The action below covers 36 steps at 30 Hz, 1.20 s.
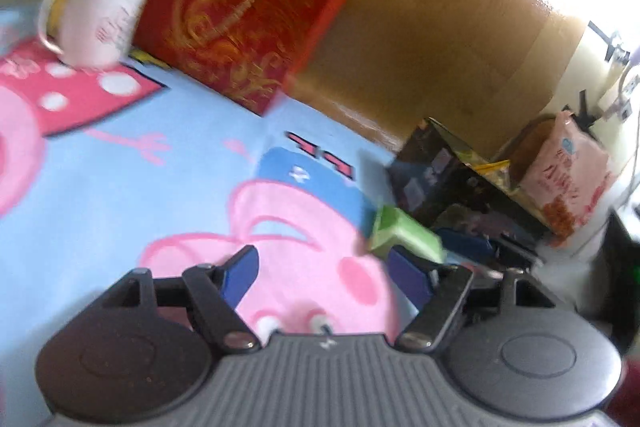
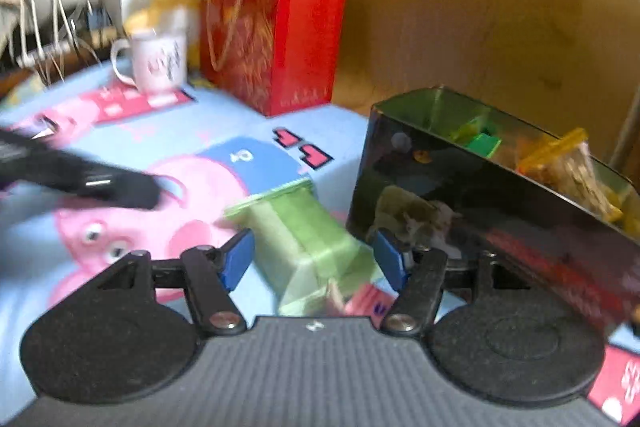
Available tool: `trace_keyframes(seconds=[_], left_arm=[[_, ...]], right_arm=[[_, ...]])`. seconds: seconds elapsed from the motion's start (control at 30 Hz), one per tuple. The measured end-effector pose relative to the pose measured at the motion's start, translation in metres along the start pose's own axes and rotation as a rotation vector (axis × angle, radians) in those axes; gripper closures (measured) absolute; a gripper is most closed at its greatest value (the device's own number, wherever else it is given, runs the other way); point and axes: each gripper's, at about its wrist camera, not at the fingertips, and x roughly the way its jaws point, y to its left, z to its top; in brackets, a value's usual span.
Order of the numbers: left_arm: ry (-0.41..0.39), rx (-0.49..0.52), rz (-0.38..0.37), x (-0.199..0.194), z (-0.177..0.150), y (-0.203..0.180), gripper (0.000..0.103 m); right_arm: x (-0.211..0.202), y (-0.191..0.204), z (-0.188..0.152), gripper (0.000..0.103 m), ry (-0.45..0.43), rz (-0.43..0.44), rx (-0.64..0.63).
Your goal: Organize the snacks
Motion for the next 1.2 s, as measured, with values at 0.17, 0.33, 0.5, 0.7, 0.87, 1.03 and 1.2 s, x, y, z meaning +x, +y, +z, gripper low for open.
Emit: trace_keyframes(seconds=[0.17, 0.33, 0.5, 0.7, 0.87, 1.03, 1.2], left_arm=[[-0.017, -0.023, -0.012, 0.001, 0.004, 0.002, 0.026], [-0.029, -0.139, -0.087, -0.001, 0.006, 0.023, 0.026], [-0.03, -0.117, -0.077, -0.002, 0.004, 0.018, 0.025], [-0.007, -0.046, -0.057, -0.006, -0.004, 0.006, 0.024], [0.008, 0.034, -0.049, -0.027, -0.027, -0.006, 0.024], [0.024, 0.052, -0.089, -0.054, -0.05, -0.012, 0.016], [0.017, 0.093, -0.084, -0.072, -0.07, -0.021, 0.016]], right_arm=[[-0.007, 0.005, 0.0, 0.046, 0.016, 0.014, 0.027], [-0.036, 0.052, -0.023, 0.05, -0.019, 0.067, -0.132], [-0.08, 0.088, -0.053, 0.051, -0.051, 0.167, -0.263], [-0.124, 0.086, -0.091, 0.05, -0.068, 0.198, -0.168], [-0.15, 0.078, -0.117, 0.03, -0.116, 0.156, -0.007], [-0.163, 0.074, -0.126, 0.012, -0.201, 0.122, 0.148], [-0.15, 0.07, -0.125, 0.004, -0.104, 0.147, 0.266]])
